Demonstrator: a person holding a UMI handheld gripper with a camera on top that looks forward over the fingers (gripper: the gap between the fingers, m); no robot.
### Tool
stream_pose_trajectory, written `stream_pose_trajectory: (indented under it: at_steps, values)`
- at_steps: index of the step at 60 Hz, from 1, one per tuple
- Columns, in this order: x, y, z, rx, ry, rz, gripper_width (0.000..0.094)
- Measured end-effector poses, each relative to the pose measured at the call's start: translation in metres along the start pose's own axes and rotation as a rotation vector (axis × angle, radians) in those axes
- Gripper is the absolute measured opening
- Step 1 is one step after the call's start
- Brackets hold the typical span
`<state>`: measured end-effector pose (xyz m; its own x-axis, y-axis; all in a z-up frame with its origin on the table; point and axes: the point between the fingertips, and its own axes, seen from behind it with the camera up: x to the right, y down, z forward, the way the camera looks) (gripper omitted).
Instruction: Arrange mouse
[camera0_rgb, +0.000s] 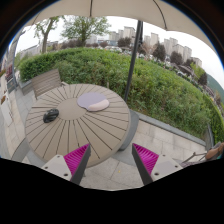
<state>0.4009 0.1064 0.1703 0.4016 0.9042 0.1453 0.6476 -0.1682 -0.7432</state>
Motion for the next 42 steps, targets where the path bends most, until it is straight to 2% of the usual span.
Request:
stream_pose_trajectory:
  at_steps: [14,28,42]
  values:
    - [-0.059,-0.004,-0.001,-0.002,-0.055,-0.018,0.0856]
    - [-0.167,-0.008,0.013,-0.029,-0.142,-0.043,0.0859]
    - [-0.275,-0.024,0.027,0.01,-0.186,-0.053,0.0858]
